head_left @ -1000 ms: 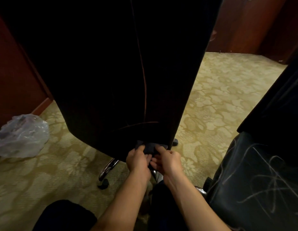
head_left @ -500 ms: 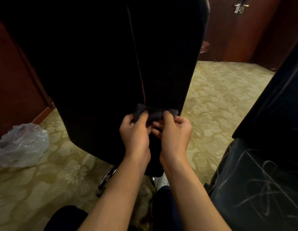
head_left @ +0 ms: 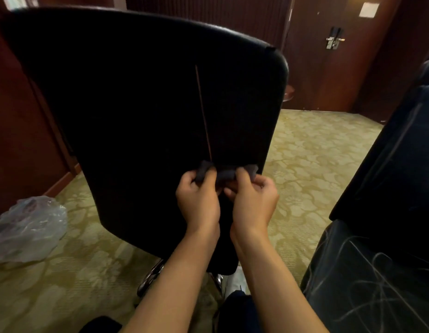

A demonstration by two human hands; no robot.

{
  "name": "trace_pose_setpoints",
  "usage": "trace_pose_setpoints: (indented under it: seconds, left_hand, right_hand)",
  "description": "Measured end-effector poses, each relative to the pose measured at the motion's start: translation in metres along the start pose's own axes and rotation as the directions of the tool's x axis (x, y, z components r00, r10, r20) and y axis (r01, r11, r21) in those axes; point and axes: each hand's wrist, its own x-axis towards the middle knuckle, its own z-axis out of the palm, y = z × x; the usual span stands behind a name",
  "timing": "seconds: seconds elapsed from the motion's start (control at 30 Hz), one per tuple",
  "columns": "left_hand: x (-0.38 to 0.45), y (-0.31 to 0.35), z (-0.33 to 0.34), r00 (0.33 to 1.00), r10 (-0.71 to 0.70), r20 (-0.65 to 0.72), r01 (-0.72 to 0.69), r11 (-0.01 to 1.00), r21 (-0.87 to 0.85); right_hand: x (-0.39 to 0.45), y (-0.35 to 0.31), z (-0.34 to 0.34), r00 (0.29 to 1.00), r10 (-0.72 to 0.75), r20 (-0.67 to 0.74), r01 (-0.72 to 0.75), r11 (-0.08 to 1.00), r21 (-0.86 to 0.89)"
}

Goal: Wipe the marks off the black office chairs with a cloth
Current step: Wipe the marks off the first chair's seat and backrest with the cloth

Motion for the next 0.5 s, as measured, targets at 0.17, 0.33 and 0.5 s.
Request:
trace_pose_setpoints:
  seconds: [0.17,0.33,0.5]
  left_hand:
    - [0.001,0.029,0.022,0.991,0.116,0.067,-0.114,0.993,-0.025]
    - [-0.001,-0.025,0.000,0.996,0.061,0.067,-0.070,0.988,0.137]
    - [-0.006,-0.095,-0.027,0.991,-0.132,-0.033,0.136,0.973,0.186]
  right_hand:
    - [0.008,-0.035,0.013,0.988,-0.155,-0.007,0.154,0.988,-0.029]
    - [0.007,0.013,-0.010,0.990,-0.119,-0.079,0.105,0.980,-0.168]
    - [0.013,0.071,-0.042,0.990,0.015,-0.143,-0.063,0.938,-0.341]
